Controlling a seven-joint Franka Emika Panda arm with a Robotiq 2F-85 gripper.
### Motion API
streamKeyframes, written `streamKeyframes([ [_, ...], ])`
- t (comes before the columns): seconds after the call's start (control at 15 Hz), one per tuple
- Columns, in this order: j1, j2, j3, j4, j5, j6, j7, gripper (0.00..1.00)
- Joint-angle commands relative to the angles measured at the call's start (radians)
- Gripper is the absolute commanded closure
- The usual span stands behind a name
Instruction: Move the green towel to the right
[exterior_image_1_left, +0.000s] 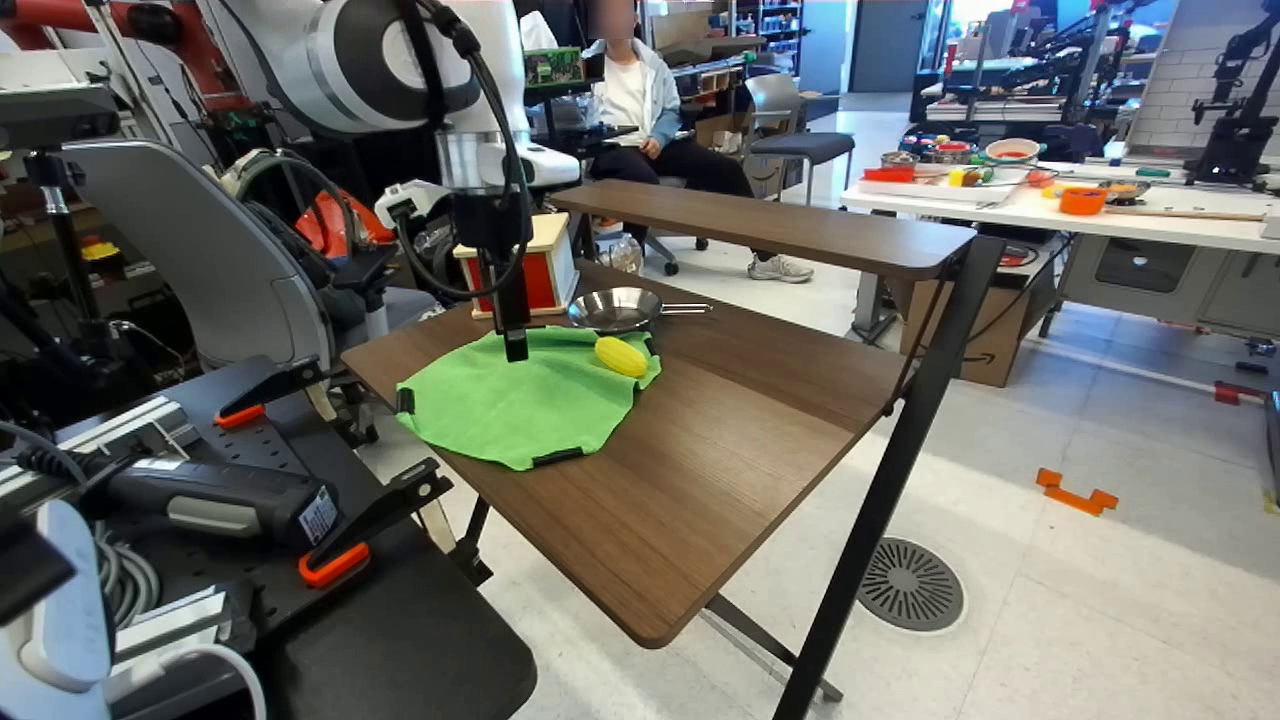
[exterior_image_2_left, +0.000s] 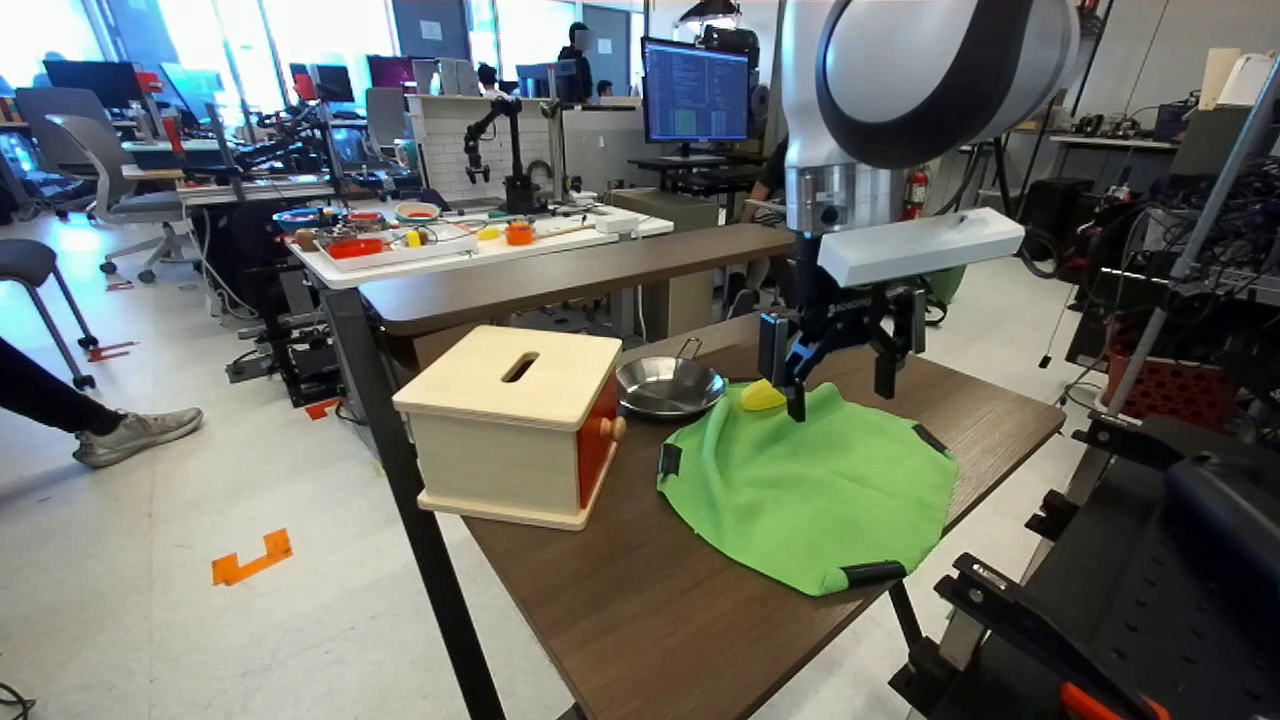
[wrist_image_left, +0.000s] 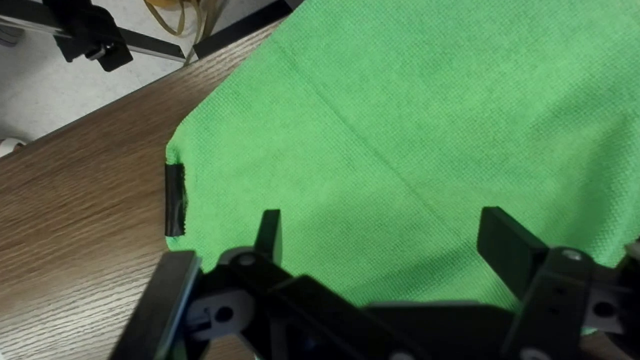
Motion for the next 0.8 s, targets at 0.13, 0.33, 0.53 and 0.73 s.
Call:
streamKeyframes([
  [0.13, 0.064, 0.119, -0.065, 0.044, -0.018, 0.168, 0.05, 0.0],
  [0.33, 0.09, 0.176, -0.091, 0.047, 0.002, 0.276, 0.046, 0.0],
  [0.53, 0.109, 0.215, -0.113, 0.046, 0.023, 0.333, 0.033, 0.0],
  [0.73, 0.121, 0.233, -0.137, 0.035, 0.028, 0.367, 0.015, 0.0],
])
